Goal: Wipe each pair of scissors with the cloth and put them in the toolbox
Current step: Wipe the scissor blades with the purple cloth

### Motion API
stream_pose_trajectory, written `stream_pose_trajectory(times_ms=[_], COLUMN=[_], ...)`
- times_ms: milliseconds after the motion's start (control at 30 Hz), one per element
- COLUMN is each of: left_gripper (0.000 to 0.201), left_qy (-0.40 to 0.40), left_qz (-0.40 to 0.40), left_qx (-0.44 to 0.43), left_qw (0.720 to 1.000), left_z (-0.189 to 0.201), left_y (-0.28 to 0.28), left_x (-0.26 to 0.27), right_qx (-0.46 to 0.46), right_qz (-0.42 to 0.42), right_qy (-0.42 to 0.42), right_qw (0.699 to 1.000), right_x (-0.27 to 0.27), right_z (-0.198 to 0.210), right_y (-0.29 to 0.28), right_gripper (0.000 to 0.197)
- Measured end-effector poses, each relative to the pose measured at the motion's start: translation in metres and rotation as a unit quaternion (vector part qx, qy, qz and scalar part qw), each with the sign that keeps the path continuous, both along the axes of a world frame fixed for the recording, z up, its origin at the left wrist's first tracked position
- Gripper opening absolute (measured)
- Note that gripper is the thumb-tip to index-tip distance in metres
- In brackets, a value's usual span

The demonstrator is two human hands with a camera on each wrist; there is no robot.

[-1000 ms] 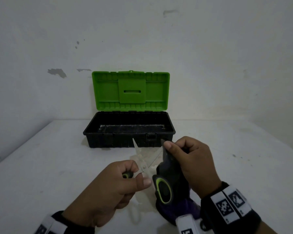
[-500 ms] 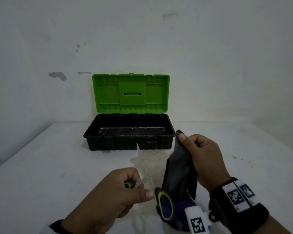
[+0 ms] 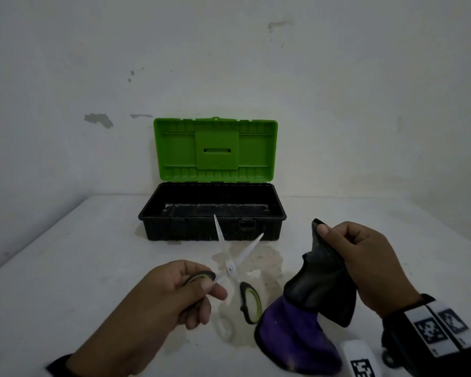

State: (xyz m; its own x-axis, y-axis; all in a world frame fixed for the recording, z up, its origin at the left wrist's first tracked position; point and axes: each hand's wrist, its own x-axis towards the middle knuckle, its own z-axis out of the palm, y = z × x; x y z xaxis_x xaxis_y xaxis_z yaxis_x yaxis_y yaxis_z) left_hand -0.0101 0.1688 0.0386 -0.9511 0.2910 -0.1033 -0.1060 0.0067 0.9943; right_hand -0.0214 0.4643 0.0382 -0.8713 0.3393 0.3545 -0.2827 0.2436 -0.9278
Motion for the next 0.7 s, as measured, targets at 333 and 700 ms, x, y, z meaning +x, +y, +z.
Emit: stream_pose_trajectory(times_ms=[333, 700], left_gripper=[0.031, 0.04], left_qy=[-0.049, -0.113], left_qz=[0.181, 0.199], left_qx=[0.117, 0.157], left_qw=[0.975, 0.961], left_z=[-0.01, -0.005], left_y=[0.027, 0.054], left_x=[-0.003, 0.001], right_qx=[0.1, 0.336], right_qz=[-0.032, 0.159], right_qy=[0.019, 0.087], right_qw=[0.994, 0.924], right_x=[-0.008, 0.018], right_z=[0.012, 0.002], right_y=[-0.002, -0.07], right_gripper=[0.026, 0.01])
